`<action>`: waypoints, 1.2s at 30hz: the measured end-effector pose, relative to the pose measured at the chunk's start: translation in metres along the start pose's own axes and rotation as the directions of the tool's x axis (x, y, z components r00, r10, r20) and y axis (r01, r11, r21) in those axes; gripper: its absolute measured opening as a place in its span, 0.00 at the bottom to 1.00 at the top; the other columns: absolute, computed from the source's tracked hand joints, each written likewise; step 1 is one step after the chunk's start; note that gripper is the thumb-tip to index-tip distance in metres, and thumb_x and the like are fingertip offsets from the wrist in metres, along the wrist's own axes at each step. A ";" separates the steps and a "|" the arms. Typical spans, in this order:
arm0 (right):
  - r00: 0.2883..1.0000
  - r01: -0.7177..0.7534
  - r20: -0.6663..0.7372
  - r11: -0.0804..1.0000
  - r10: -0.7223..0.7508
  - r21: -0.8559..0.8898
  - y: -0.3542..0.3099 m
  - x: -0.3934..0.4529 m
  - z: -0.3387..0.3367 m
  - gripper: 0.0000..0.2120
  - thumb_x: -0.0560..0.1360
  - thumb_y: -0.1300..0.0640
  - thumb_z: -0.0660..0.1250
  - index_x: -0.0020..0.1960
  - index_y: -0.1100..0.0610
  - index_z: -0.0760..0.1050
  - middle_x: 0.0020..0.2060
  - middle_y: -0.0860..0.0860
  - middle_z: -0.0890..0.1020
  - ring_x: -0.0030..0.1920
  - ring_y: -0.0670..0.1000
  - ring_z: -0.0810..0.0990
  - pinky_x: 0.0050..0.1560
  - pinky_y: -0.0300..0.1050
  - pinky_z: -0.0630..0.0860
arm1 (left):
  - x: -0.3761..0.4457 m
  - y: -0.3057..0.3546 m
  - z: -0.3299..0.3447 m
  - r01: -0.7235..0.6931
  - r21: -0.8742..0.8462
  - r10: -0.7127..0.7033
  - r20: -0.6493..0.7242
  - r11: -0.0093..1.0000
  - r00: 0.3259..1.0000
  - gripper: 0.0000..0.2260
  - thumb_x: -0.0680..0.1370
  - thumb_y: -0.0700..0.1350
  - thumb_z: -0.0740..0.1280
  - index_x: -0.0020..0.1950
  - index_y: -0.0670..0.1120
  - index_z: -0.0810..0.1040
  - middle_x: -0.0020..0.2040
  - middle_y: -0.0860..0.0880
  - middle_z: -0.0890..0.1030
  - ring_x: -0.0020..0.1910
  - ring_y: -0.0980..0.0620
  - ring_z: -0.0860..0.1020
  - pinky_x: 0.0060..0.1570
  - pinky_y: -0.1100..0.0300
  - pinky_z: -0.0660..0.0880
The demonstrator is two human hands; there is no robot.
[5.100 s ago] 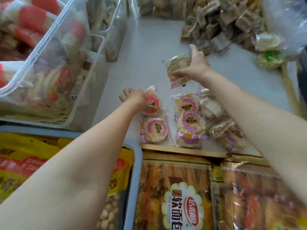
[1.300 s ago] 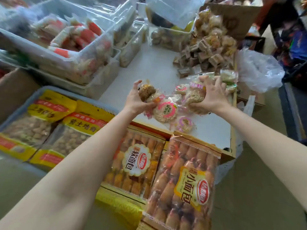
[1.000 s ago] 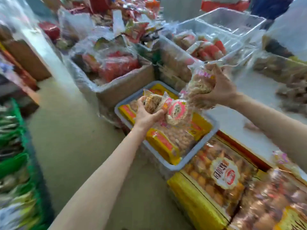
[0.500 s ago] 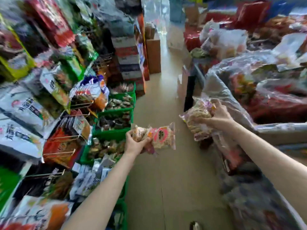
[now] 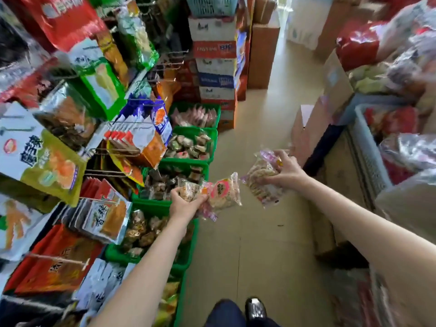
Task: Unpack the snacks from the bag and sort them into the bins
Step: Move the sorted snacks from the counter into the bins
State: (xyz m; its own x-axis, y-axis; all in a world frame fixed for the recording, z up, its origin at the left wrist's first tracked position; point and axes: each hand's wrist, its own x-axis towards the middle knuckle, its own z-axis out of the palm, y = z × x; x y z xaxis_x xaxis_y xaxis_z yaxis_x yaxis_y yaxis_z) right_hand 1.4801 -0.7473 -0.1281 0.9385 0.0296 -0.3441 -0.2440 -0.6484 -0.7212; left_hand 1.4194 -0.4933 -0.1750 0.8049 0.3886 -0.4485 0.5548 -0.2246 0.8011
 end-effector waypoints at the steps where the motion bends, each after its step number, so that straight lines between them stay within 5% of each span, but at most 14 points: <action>1: 1.000 0.003 0.028 1.000 -0.002 -0.013 -0.013 0.029 0.001 0.44 0.63 0.50 0.79 0.73 0.52 0.58 0.65 0.59 0.63 0.62 0.60 0.70 0.57 0.49 0.75 | 0.022 0.009 -0.001 0.008 0.000 -0.008 -0.025 1.000 1.000 0.34 0.71 0.50 0.74 0.70 0.45 0.60 0.66 0.42 0.69 0.60 0.44 0.70 0.52 0.58 0.65; 6: 0.990 0.039 0.139 0.999 -0.035 -0.027 -0.070 0.193 0.018 0.46 0.63 0.49 0.78 0.74 0.51 0.57 0.67 0.58 0.62 0.64 0.60 0.68 0.62 0.57 0.73 | 0.171 0.048 -0.001 0.071 0.020 -0.069 -0.099 0.997 0.993 0.34 0.72 0.50 0.73 0.71 0.43 0.59 0.70 0.41 0.66 0.66 0.42 0.68 0.61 0.54 0.66; 12: 0.981 -0.063 0.182 0.996 0.073 -0.061 -0.074 0.410 0.075 0.45 0.63 0.49 0.79 0.73 0.51 0.58 0.65 0.60 0.62 0.63 0.62 0.69 0.61 0.60 0.73 | 0.370 0.075 0.036 0.059 0.229 -0.039 -0.088 0.972 0.995 0.42 0.71 0.52 0.73 0.75 0.41 0.54 0.73 0.41 0.63 0.70 0.44 0.65 0.66 0.55 0.62; 15: 0.968 -0.079 0.215 0.973 0.126 -0.215 -0.061 0.498 0.115 0.46 0.61 0.45 0.79 0.73 0.48 0.58 0.64 0.60 0.62 0.64 0.64 0.68 0.63 0.59 0.71 | 0.457 0.073 0.057 -0.020 0.450 0.045 -0.046 0.893 0.998 0.38 0.71 0.52 0.73 0.73 0.40 0.57 0.70 0.42 0.66 0.68 0.44 0.67 0.61 0.56 0.65; 19: 0.956 0.084 0.288 0.889 0.055 -0.450 -0.032 0.613 0.188 0.47 0.63 0.44 0.77 0.74 0.45 0.54 0.66 0.59 0.60 0.65 0.63 0.65 0.64 0.59 0.65 | 0.574 0.050 0.095 -0.128 0.662 0.086 0.095 0.739 0.992 0.41 0.73 0.53 0.71 0.76 0.45 0.49 0.69 0.42 0.66 0.64 0.43 0.70 0.55 0.55 0.70; 22: 0.944 0.190 0.327 0.865 -0.031 -0.465 -0.008 0.686 0.257 0.44 0.64 0.44 0.76 0.72 0.44 0.55 0.66 0.58 0.59 0.65 0.62 0.64 0.64 0.59 0.64 | 0.657 0.020 0.119 -0.156 0.776 0.108 0.114 0.611 0.988 0.39 0.75 0.51 0.69 0.77 0.49 0.47 0.69 0.39 0.64 0.64 0.40 0.69 0.58 0.52 0.69; 26: 0.926 0.256 0.365 0.866 -0.093 -0.430 0.028 0.753 0.333 0.45 0.67 0.44 0.73 0.75 0.45 0.51 0.71 0.60 0.54 0.68 0.64 0.61 0.67 0.57 0.62 | 0.742 -0.022 0.141 -0.087 0.747 0.111 0.018 0.659 0.994 0.34 0.78 0.42 0.65 0.77 0.51 0.48 0.73 0.40 0.59 0.67 0.40 0.67 0.59 0.51 0.68; 29: 0.898 0.338 0.424 0.802 -0.118 -0.493 0.055 0.770 0.356 0.44 0.73 0.43 0.67 0.76 0.44 0.39 0.75 0.61 0.41 0.74 0.66 0.49 0.72 0.58 0.56 | 0.780 -0.060 0.148 -0.125 0.751 0.204 -0.013 0.648 0.979 0.32 0.78 0.40 0.63 0.78 0.49 0.51 0.77 0.40 0.51 0.72 0.38 0.61 0.66 0.46 0.65; 32: 0.877 0.391 0.470 0.723 -0.105 -0.570 0.074 0.775 0.361 0.36 0.77 0.40 0.58 0.76 0.41 0.40 0.75 0.57 0.35 0.75 0.63 0.44 0.72 0.61 0.52 | 0.785 -0.086 0.161 -0.121 0.787 0.024 0.133 0.605 0.991 0.34 0.77 0.43 0.63 0.77 0.54 0.47 0.77 0.44 0.37 0.76 0.39 0.49 0.71 0.43 0.57; 34: 0.854 0.431 0.515 0.653 -0.072 -0.623 0.072 0.784 0.362 0.35 0.77 0.37 0.56 0.76 0.40 0.40 0.75 0.57 0.36 0.76 0.62 0.43 0.72 0.63 0.49 | 0.782 -0.096 0.166 -0.082 0.803 -0.252 0.280 0.591 0.926 0.35 0.78 0.44 0.63 0.78 0.52 0.45 0.76 0.44 0.33 0.76 0.42 0.49 0.71 0.51 0.56; 36: 0.842 0.469 0.537 0.553 -0.045 -0.689 0.059 0.801 0.362 0.38 0.75 0.36 0.59 0.76 0.39 0.39 0.75 0.58 0.36 0.76 0.62 0.42 0.72 0.63 0.46 | 0.781 -0.090 0.167 -0.060 0.836 -0.374 0.306 0.545 0.875 0.37 0.78 0.45 0.64 0.78 0.51 0.41 0.75 0.42 0.32 0.76 0.40 0.44 0.72 0.51 0.50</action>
State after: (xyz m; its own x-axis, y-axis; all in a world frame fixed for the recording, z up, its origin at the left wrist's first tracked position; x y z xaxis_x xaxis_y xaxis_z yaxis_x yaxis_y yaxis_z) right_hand 2.1293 -0.4859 -0.6640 0.6699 0.4628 -0.5806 0.4738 -0.8685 -0.1456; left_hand 2.0331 -0.3191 -0.6631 0.5615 0.1504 -0.8137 0.4306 -0.8928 0.1321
